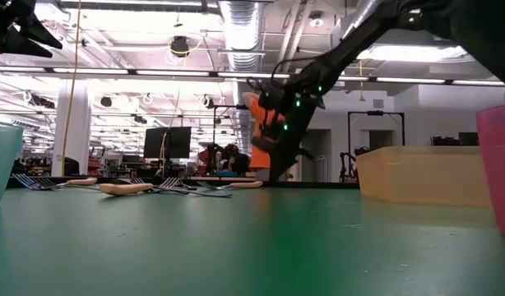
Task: Sort silverware by color (type)
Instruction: Put the yellow fork into the blue bin
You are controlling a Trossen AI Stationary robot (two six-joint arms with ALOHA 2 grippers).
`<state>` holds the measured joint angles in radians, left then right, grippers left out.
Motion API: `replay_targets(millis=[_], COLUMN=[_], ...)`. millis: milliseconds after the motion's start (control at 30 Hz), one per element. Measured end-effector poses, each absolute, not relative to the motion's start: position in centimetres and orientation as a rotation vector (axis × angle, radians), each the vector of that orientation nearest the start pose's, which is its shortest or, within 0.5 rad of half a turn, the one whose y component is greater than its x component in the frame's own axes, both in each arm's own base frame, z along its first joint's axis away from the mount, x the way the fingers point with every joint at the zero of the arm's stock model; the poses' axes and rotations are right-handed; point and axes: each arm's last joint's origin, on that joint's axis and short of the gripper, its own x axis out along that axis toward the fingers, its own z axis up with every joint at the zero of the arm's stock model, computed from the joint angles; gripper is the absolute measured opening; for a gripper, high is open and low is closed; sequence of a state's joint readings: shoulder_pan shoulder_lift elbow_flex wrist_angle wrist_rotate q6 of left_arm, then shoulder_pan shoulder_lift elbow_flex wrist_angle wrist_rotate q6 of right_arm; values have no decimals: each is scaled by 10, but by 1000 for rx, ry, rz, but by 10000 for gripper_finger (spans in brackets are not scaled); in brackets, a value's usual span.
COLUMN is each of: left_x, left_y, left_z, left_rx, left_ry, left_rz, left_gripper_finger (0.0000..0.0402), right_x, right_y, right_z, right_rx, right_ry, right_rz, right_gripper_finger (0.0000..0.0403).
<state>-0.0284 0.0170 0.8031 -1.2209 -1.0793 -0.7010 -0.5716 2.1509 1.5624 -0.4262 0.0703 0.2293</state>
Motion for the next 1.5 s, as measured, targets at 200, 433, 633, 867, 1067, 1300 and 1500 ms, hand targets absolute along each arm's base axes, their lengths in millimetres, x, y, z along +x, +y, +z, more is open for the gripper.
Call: replay_targets(millis=[200, 433, 633, 867, 1067, 1300, 1500], left_x=[-36, 1, 68, 127, 165, 209, 259], left_y=[26, 24, 22, 43, 97, 176, 220], left_z=[294, 327, 337, 348, 350, 305, 250], left_rx=[-474, -430, -273, -225, -375, -522, -604], left_ry=[-54, -114, 60, 249, 420, 513, 500], left_rz=[1061, 925, 971, 1108, 972, 849, 692], left_gripper_finger=[158, 157, 118, 15, 1, 0, 0], right_x=[373, 340, 294, 258, 250, 253, 255], right_y=[-242, -216, -182, -145, -125, -112, -107], right_z=[195, 293, 369, 412, 419, 421, 420], right_rx=[389, 279, 213, 164, 142, 127, 118], right_ry=[882, 735, 588, 502, 515, 515, 525], right_rz=[-676, -643, -673, -682, -665, -622, -600], right_gripper_finger=[14, 15, 16, 16, 16, 16, 17])
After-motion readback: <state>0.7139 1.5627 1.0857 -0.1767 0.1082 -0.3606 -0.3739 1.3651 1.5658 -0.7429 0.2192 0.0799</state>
